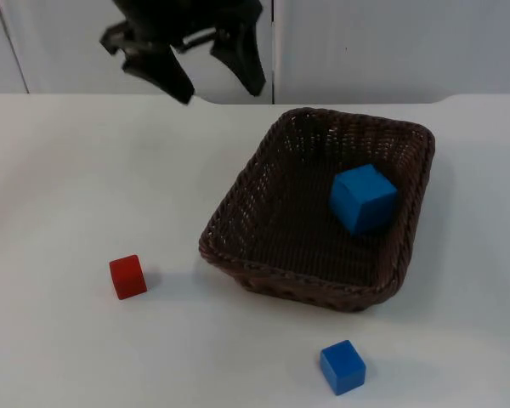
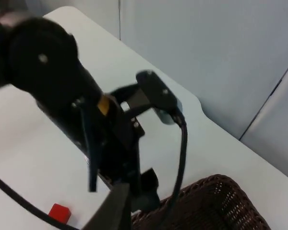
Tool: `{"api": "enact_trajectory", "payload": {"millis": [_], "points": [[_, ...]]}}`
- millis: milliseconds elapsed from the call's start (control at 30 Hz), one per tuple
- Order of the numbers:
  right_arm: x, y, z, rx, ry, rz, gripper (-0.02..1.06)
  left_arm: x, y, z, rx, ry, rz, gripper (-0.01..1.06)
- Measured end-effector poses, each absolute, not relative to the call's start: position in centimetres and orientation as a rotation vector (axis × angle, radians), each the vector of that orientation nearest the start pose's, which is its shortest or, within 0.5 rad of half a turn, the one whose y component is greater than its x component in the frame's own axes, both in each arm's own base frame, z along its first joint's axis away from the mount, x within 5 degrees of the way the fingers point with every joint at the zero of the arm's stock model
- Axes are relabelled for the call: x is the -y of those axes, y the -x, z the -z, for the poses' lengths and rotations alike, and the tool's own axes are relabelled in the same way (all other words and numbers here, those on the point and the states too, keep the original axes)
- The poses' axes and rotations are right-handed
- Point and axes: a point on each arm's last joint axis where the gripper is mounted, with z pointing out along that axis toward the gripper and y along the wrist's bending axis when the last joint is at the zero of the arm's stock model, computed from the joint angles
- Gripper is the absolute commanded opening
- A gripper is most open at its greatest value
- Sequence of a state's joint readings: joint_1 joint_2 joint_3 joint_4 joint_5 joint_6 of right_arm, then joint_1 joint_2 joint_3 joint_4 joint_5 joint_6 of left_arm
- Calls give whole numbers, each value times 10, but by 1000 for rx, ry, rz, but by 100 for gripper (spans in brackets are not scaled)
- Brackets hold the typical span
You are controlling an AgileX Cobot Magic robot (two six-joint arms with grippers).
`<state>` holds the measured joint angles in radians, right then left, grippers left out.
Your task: Pick up the basket with the left hand and place the largest block into the basket with the right hand.
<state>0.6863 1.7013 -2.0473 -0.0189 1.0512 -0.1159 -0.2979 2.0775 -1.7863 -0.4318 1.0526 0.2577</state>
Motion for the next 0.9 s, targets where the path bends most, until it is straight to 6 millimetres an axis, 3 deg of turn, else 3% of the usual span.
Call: {"api": "enact_trajectory", "payload": {"millis": [267, 400, 500, 733, 900], "points": [[-226, -276, -479, -2011, 853, -326, 105, 157, -404, -289, -2648, -583, 555, 81], [-220, -268, -465, -2016, 852, -335, 105, 153, -392, -316, -2586, -589, 549, 81], [-215, -262, -456, -2000, 834, -345, 105, 151, -385, -326, -2566, -589, 547, 81], [-191, -233, -421, -1959, 790, -371, 105, 139, -352, -326, -2535, -562, 524, 81], [-175, -212, -411, -1926, 772, -383, 105, 130, -322, -319, -2489, -532, 527, 81]]}}
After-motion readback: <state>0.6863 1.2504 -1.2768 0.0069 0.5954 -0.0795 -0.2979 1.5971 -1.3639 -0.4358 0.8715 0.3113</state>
